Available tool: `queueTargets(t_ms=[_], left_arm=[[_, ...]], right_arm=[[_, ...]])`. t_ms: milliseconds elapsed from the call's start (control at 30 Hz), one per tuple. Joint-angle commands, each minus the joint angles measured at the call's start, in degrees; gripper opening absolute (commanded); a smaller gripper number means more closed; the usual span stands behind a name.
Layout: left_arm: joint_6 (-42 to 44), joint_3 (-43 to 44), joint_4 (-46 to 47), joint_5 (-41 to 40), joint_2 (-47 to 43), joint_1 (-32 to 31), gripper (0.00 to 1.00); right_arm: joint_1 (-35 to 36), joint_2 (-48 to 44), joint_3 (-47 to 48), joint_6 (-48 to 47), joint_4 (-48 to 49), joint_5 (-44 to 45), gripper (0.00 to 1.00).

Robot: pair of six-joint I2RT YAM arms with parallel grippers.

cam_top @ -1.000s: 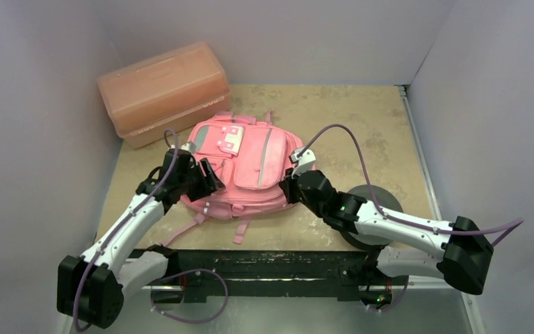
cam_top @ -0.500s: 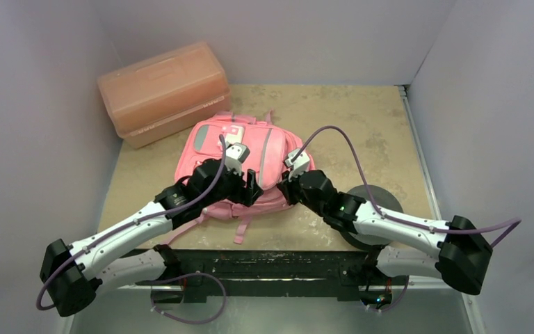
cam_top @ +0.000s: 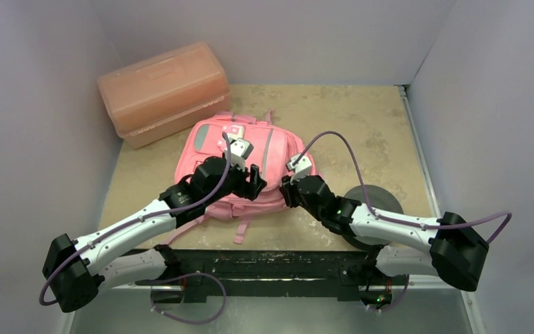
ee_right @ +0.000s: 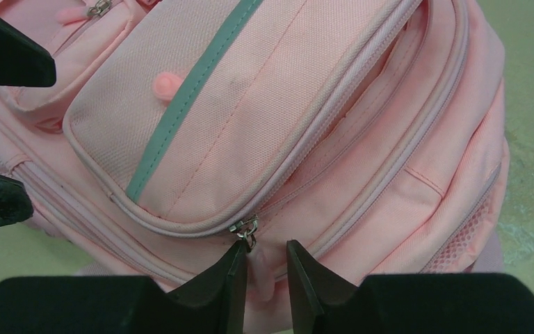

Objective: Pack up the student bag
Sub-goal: Zip the student bag at the center of the board.

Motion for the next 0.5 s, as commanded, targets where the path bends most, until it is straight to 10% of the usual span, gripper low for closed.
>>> queueTargets(t_ms=[0, 133, 467], left_arm=[[1.6, 0.5, 5.0, -0.9, 0.1, -0.5, 0.64], [5.8, 0.2, 7.4, -3.0, 1.6, -2.7, 0.64], [19.7, -2.2, 20.4, -10.8, 9.6, -10.3, 0.66]], right_arm=[[0.1, -2.3, -1.5, 0.7, 1.0, 3.6, 0.24], [0.0, -5.6, -0.7, 1.5, -1.9, 4.9, 0.01], [-1.2, -5.4, 2.4, -4.1, -3.3, -3.7, 0.00]])
